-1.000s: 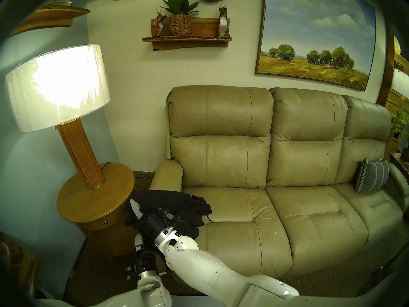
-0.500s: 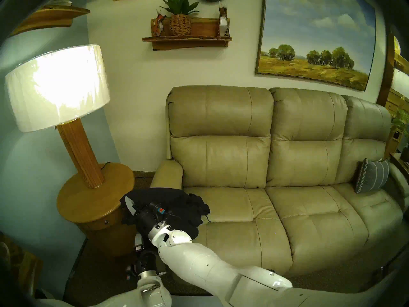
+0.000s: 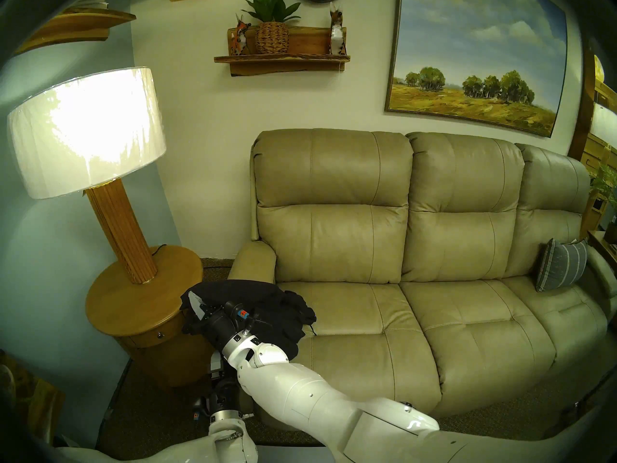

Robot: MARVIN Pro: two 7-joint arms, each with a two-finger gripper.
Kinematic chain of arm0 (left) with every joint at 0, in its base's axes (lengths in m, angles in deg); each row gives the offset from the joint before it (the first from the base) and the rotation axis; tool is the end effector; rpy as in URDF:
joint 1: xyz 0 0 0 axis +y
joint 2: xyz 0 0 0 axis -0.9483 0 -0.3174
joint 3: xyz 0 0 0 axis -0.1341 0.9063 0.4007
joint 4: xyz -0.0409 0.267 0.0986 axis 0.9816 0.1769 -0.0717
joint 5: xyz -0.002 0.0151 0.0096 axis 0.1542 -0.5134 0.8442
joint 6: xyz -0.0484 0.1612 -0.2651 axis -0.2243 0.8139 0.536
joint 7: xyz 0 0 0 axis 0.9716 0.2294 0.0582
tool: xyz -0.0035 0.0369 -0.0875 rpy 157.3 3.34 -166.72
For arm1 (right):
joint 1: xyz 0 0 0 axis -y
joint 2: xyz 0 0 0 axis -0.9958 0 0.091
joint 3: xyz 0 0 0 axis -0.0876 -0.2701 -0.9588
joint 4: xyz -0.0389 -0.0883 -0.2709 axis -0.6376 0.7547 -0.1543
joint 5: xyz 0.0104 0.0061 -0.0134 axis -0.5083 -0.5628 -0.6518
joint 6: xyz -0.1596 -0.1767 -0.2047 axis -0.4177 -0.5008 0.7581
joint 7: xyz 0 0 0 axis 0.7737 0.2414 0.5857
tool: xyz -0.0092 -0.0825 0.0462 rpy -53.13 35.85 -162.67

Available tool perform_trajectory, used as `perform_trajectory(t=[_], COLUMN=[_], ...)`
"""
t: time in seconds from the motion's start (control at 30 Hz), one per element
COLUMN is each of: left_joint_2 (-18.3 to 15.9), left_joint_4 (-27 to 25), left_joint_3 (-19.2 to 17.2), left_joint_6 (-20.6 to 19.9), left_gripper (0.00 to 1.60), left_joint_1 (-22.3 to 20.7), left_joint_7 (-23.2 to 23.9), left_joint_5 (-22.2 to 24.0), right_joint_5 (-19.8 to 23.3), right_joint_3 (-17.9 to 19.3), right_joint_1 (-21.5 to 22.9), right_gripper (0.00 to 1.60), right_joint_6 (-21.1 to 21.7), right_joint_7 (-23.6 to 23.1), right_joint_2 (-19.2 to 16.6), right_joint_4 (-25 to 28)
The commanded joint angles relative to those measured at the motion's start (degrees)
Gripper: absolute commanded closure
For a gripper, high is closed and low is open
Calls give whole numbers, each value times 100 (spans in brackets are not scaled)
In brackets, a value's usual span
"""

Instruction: Drape jacket on sofa arm

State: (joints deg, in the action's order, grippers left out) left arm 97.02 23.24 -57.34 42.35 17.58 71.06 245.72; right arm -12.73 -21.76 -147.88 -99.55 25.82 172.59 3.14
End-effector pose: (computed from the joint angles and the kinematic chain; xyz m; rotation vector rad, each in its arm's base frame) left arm 0.2472 -0.0494 -0.5246 1.1012 1.5278 1.3319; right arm 0.3773 0.3191 -0.3901 -1.4207 -0.2400 -1.4067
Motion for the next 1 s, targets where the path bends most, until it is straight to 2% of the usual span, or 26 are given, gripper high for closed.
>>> perform_trajectory(t=[0.0,0.33,0.37,0.4,0.43,0.5,0.53,0.57,0.73,0.87,0.9,0.93,0.97], left_joint_2=[99,147,168,175,180,212,201,213,211,243,223,197,193], left_joint_4=[359,697,729,732,754,788,779,787,834,828,788,767,739], left_joint_3=[84,323,327,339,354,346,345,315,270,151,109,90,28], left_joint_6=[-181,-628,-650,-725,-773,-804,-872,-851,-930,-840,-867,-869,-816], left_gripper=[0,0,35,84,120,133,143,160,160,160,160,160,160], left_joint_1=[-529,-960,-975,-987,-1001,-1018,-1024,-1030,-1134,-1236,-1287,-1333,-1386], left_joint_7=[-110,-346,-354,-388,-396,-402,-412,-413,-429,-405,-416,-416,-394], left_joint_5=[-173,-409,-411,-406,-418,-409,-403,-383,-370,-344,-332,-346,-337], right_joint_5=[-34,-76,-79,-79,-81,-72,-63,-60,-69,-88,-84,-83,-85], right_joint_3=[-10,-36,-34,-28,-24,-7,3,10,27,48,66,83,106], right_joint_1=[240,308,304,293,286,265,255,245,207,219,222,231,244], right_gripper=[160,160,160,160,160,160,160,160,160,160,136,82,36], right_joint_6=[-12,199,224,244,269,317,332,349,423,491,492,492,478], right_joint_7=[-139,-172,-168,-158,-151,-134,-129,-121,-81,-55,-62,-72,-88], right_joint_2=[178,-36,-58,-72,-90,-119,-125,-135,-192,-298,-331,-364,-405], right_joint_4=[286,531,562,589,622,681,699,724,840,974,1032,1084,1140])
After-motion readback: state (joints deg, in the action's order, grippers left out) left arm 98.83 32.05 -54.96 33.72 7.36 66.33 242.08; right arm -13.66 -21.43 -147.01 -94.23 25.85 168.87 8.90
